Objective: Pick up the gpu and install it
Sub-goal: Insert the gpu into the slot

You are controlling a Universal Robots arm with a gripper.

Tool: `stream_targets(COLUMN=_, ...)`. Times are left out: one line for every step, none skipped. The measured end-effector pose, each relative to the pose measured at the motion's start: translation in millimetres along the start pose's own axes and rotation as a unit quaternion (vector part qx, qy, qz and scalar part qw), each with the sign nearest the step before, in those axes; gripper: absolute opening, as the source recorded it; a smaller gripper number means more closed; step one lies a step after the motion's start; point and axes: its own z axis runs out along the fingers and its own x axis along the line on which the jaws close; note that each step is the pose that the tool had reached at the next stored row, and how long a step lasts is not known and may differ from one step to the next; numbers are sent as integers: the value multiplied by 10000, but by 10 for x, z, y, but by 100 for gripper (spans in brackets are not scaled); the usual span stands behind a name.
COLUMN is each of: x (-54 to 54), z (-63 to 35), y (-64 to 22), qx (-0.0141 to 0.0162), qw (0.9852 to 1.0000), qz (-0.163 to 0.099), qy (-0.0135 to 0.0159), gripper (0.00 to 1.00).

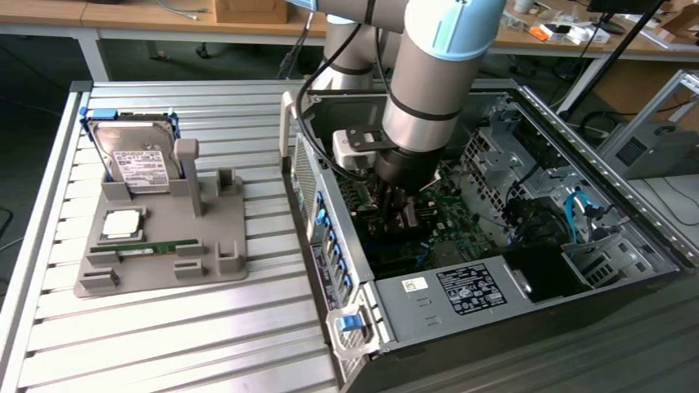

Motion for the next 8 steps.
stream_targets(x=-3, z=-6, y=0, qx=2, qw=10000, qz=-1, qy=20, gripper=27)
stream_targets(x=-4, z=-12, y=-1, qx=2, qw=10000, qz=-2, qy=30, gripper=27)
stream_targets(x=-3, z=-22, y=-1, qx=2, qw=10000, qz=-3, qy=38, gripper=27)
stream_targets(x=-4, z=-31, y=-1, qx=3, qw=10000, qz=-2, qy=38, gripper=27)
stream_targets(x=-4, z=-35, y=-2, qx=3, qw=10000, qz=-2, qy=36, gripper=27)
stream_targets(x=-4, z=-40, y=-2, qx=3, qw=10000, qz=-2, qy=37, gripper=27)
stream_targets(x=-4, z=-49, y=-2, qx=3, qw=10000, qz=-2, qy=38, gripper=27)
stream_targets(x=-4, z=-58, y=-3, qx=3, qw=10000, qz=-2, qy=37, gripper=27)
